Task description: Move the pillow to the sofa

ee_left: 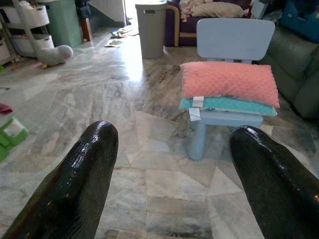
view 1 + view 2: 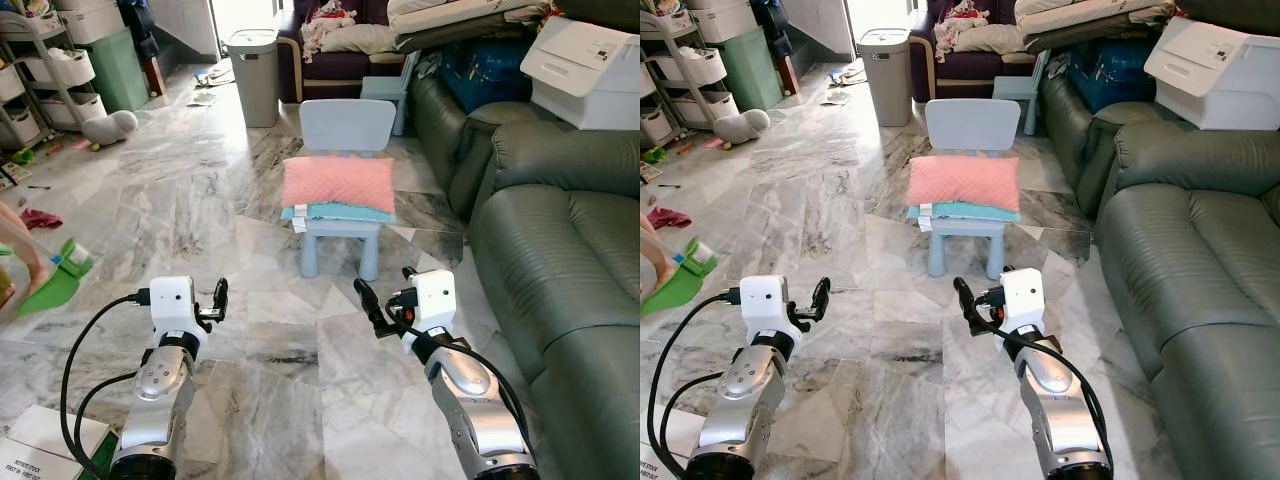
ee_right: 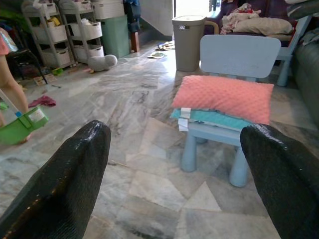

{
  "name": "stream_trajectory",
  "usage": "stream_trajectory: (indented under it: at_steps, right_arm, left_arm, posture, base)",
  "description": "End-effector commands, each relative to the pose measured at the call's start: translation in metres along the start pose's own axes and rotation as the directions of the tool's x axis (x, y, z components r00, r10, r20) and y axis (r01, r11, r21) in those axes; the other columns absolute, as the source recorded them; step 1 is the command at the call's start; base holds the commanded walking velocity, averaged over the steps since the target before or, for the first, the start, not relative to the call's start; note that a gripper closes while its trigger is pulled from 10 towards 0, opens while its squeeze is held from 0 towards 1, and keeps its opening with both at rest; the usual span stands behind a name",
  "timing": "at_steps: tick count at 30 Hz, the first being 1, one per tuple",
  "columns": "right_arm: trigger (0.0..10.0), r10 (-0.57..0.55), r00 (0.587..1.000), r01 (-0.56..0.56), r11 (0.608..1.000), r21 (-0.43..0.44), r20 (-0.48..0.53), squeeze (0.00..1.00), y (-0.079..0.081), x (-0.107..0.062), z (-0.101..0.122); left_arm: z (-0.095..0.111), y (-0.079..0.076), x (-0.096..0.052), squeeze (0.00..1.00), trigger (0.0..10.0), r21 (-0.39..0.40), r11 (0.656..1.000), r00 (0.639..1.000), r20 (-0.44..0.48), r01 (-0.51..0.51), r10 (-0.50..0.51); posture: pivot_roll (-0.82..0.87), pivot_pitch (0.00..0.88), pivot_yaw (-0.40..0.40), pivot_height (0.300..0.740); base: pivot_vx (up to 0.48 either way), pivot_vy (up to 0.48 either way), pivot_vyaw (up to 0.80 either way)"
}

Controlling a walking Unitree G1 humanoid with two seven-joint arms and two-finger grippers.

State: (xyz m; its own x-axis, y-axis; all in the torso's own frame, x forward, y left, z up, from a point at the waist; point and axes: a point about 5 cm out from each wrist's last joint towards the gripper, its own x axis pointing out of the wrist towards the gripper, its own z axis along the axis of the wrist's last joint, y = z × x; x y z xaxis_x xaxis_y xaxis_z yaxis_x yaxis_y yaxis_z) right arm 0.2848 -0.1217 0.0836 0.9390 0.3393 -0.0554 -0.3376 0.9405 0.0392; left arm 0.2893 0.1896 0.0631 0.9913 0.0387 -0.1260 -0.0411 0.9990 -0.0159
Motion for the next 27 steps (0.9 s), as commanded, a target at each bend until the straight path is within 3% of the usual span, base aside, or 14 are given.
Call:
stream_trajectory:
  at_steps: [1,7,27]
  right_arm:
    - [10.0,-0.005,1.0,0.005,1.0,0.0,0.025,0.0,0.0004,0.0024,0.0062]
    - [10.0,0.0,0.999,0.0,1.0,-0.003,0.034,0.0,0.0021,0.0036,0.0077]
    - [10.0,0.015,0.999,-0.014,1.0,-0.012,0.051,0.0,0.0044,0.0049,0.0103]
  left_arm:
    - [0.0011,0.0045,0.0014,0.0,10.0,0.002,1.0,1.0,-0.001,-0.003,0.003]
    - [0.0017,0.005,0.0002,0.0,10.0,0.001,1.0,1.0,0.006,0.006,-0.006]
    - [-0.0005,0.0068,-0.0026,0.0,10.0,0.004,1.0,1.0,0.0,0.004,-0.004]
  posture:
    - [-0.14,0.0,0.014,0.74]
    - [-0.13,0.0,0.014,0.74]
    - [-0.12,0.0,0.01,0.74]
  base:
    - [0.0,0.0,0.0]
    - [0.194,0.0,0.0]
    - [0.391,0.0,0.0]
